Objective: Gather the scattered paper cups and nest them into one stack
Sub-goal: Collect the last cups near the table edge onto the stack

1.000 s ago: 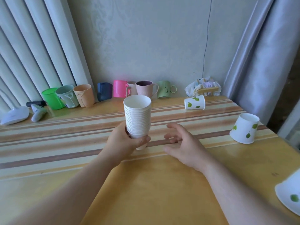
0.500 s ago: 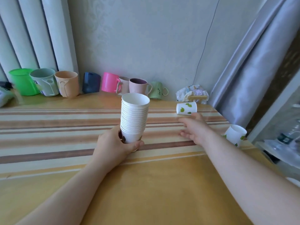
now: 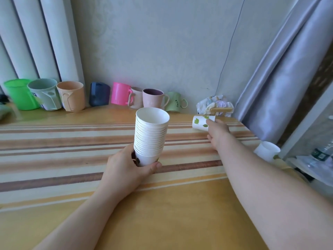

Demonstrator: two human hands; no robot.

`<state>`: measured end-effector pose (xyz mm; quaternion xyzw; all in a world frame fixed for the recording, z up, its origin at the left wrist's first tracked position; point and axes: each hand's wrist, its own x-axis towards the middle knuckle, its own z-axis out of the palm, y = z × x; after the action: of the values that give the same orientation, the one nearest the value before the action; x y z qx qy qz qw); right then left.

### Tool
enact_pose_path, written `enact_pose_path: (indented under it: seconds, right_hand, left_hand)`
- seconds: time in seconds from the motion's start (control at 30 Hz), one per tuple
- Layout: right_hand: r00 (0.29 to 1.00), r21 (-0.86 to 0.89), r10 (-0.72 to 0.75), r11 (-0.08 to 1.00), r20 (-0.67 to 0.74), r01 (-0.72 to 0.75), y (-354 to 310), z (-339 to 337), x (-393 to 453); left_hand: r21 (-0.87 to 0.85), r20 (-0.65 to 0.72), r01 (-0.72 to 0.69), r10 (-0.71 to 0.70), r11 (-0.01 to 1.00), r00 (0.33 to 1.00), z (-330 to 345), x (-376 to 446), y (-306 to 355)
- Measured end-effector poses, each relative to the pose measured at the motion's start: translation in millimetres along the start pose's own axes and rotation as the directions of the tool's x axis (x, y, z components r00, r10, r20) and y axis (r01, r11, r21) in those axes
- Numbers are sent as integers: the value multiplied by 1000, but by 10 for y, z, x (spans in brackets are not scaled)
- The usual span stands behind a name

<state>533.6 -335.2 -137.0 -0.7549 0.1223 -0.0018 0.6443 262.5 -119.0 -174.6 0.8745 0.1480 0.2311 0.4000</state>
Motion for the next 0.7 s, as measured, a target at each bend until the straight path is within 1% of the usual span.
enact_pose_path:
  seconds: [0.1, 0.2, 0.27, 0.33, 0.37, 0.4, 0.43, 0.5, 0.57, 0.6, 0.63, 0.7]
  right_hand:
    - [984, -73, -138, 986, 115, 147, 93, -67, -332]
    - [935, -89, -307, 941, 177, 326, 152, -198, -744]
    - [868, -201, -459, 847, 191, 492, 175, -307, -971]
    - [826, -338, -528, 754, 199, 564, 203, -400, -1151]
    - [822, -371, -529, 734, 213, 569, 226, -436, -1227]
    - [832, -380, -507, 740, 227, 554, 262, -469, -1281]
    - [853, -368, -463, 769, 242, 522, 305, -499, -1328]
    - [901, -267, -346, 871, 260, 411, 375, -539, -1402]
    - [945, -40, -235, 967, 226, 250, 387, -577, -1451]
    - [964, 107, -174, 982, 200, 155, 355, -603, -1468]
    - [975, 263, -111, 963, 191, 58, 297, -628, -1487]
    - [969, 524, -55, 848, 241, -82, 122, -679, -1536]
  left_hand:
    - [-22, 30, 3, -2, 1000, 1000, -18, -28, 27]
    - [-45, 83, -12, 15, 999, 996, -40, -64, 53]
    - [-64, 110, -35, 41, 997, 993, -66, -90, 74]
    - [-80, 126, -61, 70, 995, 990, -80, -112, 94]
    - [-84, 131, -72, 83, 994, 988, -83, -117, 97]
    - [-85, 137, -80, 91, 993, 986, -84, -120, 96]
    - [-85, 143, -86, 97, 993, 985, -85, -122, 91]
    - [-84, 149, -99, 111, 992, 983, -88, -123, 72]
    - [-85, 144, -122, 133, 989, 981, -95, -131, 61]
    - [-85, 138, -130, 141, 988, 980, -102, -137, 61]
    - [-84, 133, -134, 145, 987, 980, -107, -140, 62]
    - [-77, 125, -144, 153, 986, 980, -102, -138, 61]
